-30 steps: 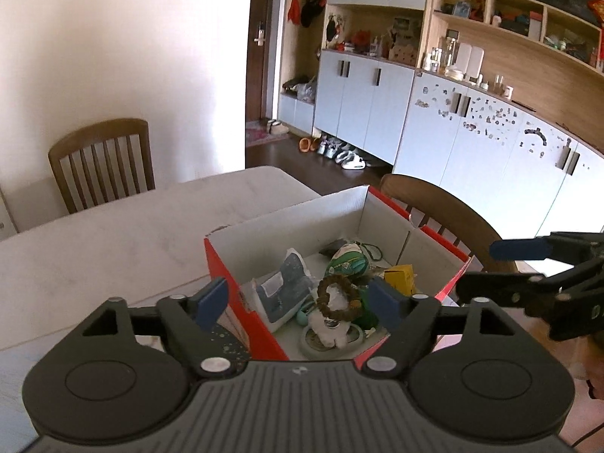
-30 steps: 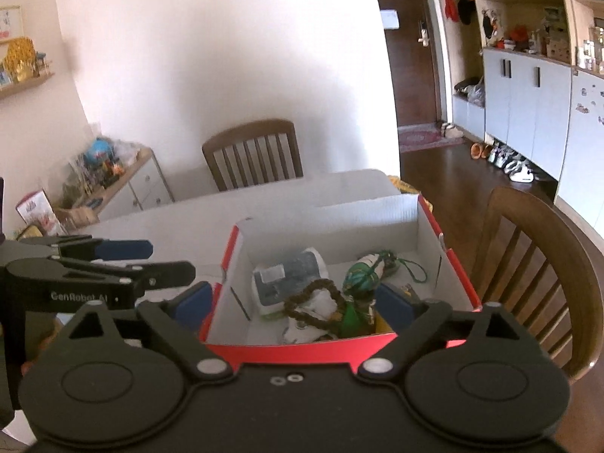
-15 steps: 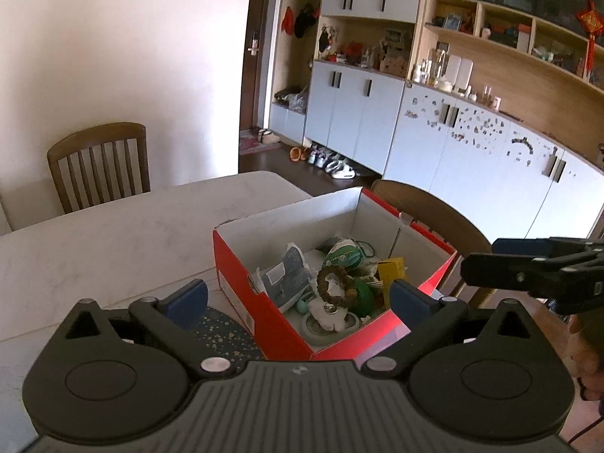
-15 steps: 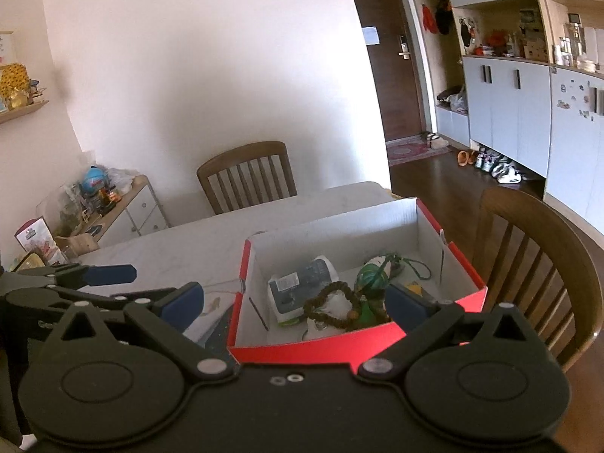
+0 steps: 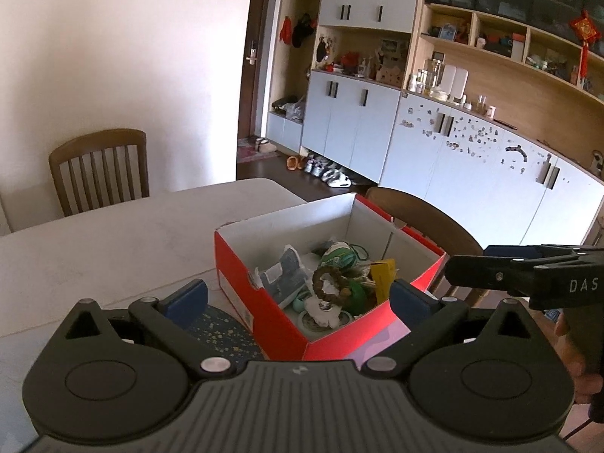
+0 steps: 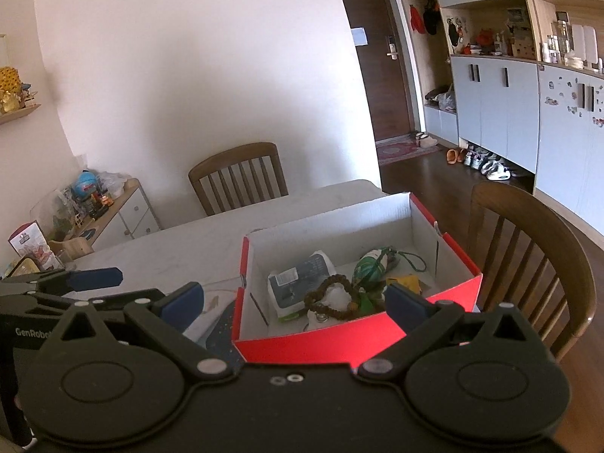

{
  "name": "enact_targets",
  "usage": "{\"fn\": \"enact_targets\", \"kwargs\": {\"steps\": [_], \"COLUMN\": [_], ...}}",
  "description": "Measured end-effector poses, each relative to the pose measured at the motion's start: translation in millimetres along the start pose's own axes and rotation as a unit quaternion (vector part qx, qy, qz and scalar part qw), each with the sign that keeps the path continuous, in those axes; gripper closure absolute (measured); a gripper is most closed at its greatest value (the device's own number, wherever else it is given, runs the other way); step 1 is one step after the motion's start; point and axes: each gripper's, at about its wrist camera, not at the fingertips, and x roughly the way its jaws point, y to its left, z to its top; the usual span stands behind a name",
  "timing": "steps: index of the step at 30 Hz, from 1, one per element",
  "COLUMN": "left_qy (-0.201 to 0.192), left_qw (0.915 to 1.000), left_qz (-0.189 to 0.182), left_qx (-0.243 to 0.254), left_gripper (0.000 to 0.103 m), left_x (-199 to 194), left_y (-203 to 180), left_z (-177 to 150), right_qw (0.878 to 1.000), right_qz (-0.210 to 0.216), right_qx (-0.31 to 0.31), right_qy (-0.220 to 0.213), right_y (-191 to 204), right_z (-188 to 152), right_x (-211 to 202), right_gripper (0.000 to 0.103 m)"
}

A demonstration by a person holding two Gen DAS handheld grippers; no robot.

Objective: Organize objects
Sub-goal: 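Withdraw both open grippers up from the red box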

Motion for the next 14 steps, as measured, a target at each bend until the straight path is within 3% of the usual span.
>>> {"fn": "enact_targets", "kwargs": {"steps": [14], "left_qy": [0.005], "left_qw": [0.9998], "left_qz": [0.018], "left_qx": [-0.011], "left_gripper": [0.000], "left_x": [-0.9], "left_y": [13.0], "left_z": [-4.7], "right_qw": [1.000], "right_qz": [-0.002], "right_qx": [0.003], "right_qy": [0.008], "right_y": [6.0], "right_z": [-3.6], "right_x": [2.7], "right_gripper": [0.001]}}
